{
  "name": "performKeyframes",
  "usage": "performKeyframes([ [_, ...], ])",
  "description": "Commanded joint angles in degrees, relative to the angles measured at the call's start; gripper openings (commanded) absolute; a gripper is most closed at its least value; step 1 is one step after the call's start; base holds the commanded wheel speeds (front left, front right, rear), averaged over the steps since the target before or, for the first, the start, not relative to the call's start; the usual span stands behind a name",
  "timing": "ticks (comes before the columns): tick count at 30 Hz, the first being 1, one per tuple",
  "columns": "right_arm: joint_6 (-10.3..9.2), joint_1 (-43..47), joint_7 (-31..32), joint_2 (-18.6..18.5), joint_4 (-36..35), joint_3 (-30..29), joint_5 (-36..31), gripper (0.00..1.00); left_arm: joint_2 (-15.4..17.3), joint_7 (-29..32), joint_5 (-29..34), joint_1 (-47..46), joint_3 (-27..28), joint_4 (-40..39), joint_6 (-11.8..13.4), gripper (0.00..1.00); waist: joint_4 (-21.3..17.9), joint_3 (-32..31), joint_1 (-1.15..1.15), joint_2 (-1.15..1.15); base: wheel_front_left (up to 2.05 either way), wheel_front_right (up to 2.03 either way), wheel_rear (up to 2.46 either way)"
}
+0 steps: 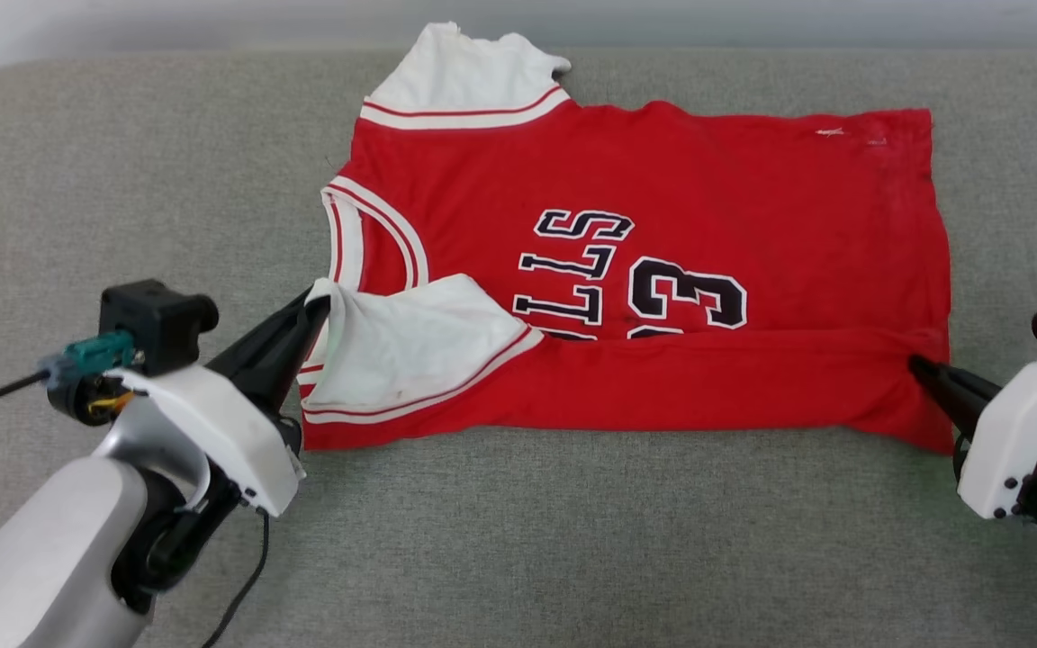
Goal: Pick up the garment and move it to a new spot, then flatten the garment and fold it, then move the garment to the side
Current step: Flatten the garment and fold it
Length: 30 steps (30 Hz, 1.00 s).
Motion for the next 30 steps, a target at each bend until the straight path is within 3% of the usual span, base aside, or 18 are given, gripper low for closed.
performKeyframes([
  [1, -0.02, -2.0, 0.4, -0.1, 1.2, 0.6, -0.7, 0.00, -0.8, 0.4, 0.9, -2.4, -0.7, 2.3, -0.7, 0.00, -0.2, 1.5, -0.01, 0.00, 0.00, 0.00, 0.00],
  [3, -0.02, -4.9, 0.8, -0.3, 3.5, 2.0, -1.4, 0.00, -2.4, 0.4, 3.0, -6.2, -2.4, 7.5, -2.1, 0.00, -0.4, 2.9, -0.01, 0.00, 0.00, 0.00, 0.00],
  [8, -0.02, -7.2, 1.0, 0.0, 6.3, 3.4, -1.7, 0.00, -3.5, -0.4, 6.1, -8.3, -4.6, 12.2, -2.6, 0.00, -0.8, 3.8, -0.01, 0.00, 0.00, 0.00, 0.00],
  [9, -0.02, -7.7, 0.7, 0.0, 7.0, 3.6, -2.0, 0.09, -3.9, -0.8, 6.6, -8.7, -4.9, 13.2, -2.5, 0.26, -0.9, 4.0, -0.01, 0.00, 0.00, 0.00, 0.00],
  [10, -0.03, -8.1, 0.3, 0.1, 7.6, 3.6, -2.3, 0.71, -4.2, -1.3, 7.1, -9.1, -5.0, 14.2, -2.2, 0.89, -0.8, 4.0, -0.01, 0.00, 0.00, 0.00, 0.00],
  [11, -0.03, -8.4, 0.0, 0.3, 8.3, 3.6, -2.6, 1.00, -4.6, -1.7, 7.3, -9.3, -5.0, 15.4, -1.9, 1.00, -0.8, 4.0, -0.01, 0.00, 0.00, 0.00, 0.00],
  [22, -0.02, -5.8, -2.0, -0.9, 7.1, 6.3, -6.9, 1.00, -6.7, -3.4, 5.2, -5.7, -4.3, 18.3, 0.7, 1.00, -0.6, -1.0, -0.01, 0.00, 0.00, 0.00, 0.00],
  [30, -0.02, 0.3, 0.7, 3.7, 1.4, 1.1, -10.4, 1.00, -5.7, 0.6, 3.4, 1.1, -4.7, 13.4, 6.0, 1.00, -0.8, -4.5, -0.01, 0.00, 0.00, 0.00, 0.00],
])
